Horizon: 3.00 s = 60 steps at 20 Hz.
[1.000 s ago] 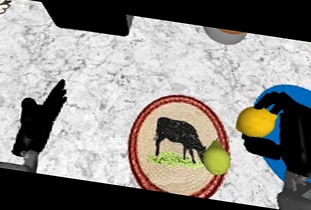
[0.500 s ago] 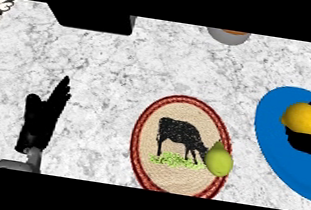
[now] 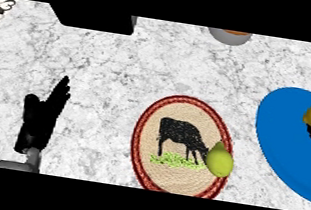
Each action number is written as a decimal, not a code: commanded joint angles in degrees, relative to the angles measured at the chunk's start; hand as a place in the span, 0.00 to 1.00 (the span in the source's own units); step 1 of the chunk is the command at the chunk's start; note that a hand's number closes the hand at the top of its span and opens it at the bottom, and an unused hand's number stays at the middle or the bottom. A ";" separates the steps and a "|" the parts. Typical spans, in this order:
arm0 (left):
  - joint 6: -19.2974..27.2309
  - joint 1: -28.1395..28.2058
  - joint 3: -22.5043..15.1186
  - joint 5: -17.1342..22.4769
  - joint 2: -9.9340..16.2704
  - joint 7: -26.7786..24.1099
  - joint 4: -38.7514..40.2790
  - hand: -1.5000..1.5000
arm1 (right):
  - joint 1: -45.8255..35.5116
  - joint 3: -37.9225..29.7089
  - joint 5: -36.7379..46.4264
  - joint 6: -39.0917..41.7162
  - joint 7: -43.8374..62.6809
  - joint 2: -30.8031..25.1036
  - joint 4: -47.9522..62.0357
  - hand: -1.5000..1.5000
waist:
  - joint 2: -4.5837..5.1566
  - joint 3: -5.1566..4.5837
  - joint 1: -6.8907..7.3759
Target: Pick the lemon from the placemat and place it in the plate
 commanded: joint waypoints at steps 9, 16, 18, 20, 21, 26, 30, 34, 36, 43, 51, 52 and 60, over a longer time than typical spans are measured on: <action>-1.71 -5.02 2.17 0.38 0.79 0.55 4.19 0.50 | -7.33 -0.35 -3.95 13.00 -7.95 -5.24 27.07 1.00 | 0.33 0.02 0.41; 0.32 -2.56 1.31 -1.58 -1.66 -1.84 3.63 0.50 | -8.80 -2.09 -6.04 12.76 -22.45 -7.92 37.40 0.00 | 0.11 0.04 0.20; -0.22 2.33 -0.04 -1.72 -1.98 -5.00 1.31 0.50 | -6.29 -4.39 -10.79 13.61 -26.75 -6.74 32.85 0.00 | -0.09 0.04 -0.04; -1.26 1.84 0.11 -0.95 -1.18 -1.79 -0.03 0.50 | -7.85 -6.34 -14.98 14.71 -26.88 -3.95 30.51 0.00 | -0.24 0.04 -0.16; 0.59 0.88 -0.21 -2.41 -2.27 -2.28 2.61 0.50 | -9.57 -9.70 -19.01 16.01 -29.85 -4.61 32.01 0.00 | -0.11 0.10 -0.43; -1.61 0.09 1.99 -0.19 -0.21 -1.76 2.04 0.50 | -8.55 -20.12 -32.04 18.96 -31.61 -2.30 31.54 0.00 | -0.27 0.04 -1.19; -2.66 -1.62 2.85 0.29 1.47 2.50 -0.92 0.50 | -7.54 -23.50 -36.46 25.54 -35.19 -7.33 38.30 0.00 | 0.03 0.07 -0.12; 0.02 -0.75 0.64 -2.78 -2.84 -3.67 3.75 0.50 | -6.12 -21.88 -38.08 29.65 -37.99 -9.25 39.79 0.00 | 0.03 0.01 -0.15; -3.34 0.15 3.21 -0.08 0.53 0.18 -0.12 0.50 | -3.90 -21.76 -38.47 29.90 -42.33 -9.00 41.27 0.00 | 0.00 0.02 -0.07; -4.10 -0.69 4.29 -0.74 -0.27 -1.92 3.50 0.50 | -3.15 -17.07 -38.98 26.40 -43.43 -4.94 37.55 0.00 | -0.03 -0.01 -0.17; -2.10 0.89 1.79 -2.78 -2.52 3.62 -4.37 0.50 | -1.00 -15.51 -36.43 19.77 -44.89 -5.71 41.10 0.00 | -0.08 0.01 -0.01; -3.05 1.29 3.54 -2.16 -2.22 -3.58 0.93 0.50 | -4.54 -15.67 -36.39 20.66 -45.90 -8.85 45.72 0.00 | 0.02 0.01 0.09; -0.80 -4.24 3.37 -4.45 -4.40 -1.59 6.29 0.50 | -5.95 -14.89 -35.56 15.86 -49.54 -10.09 53.26 0.00 | 0.07 0.01 -0.14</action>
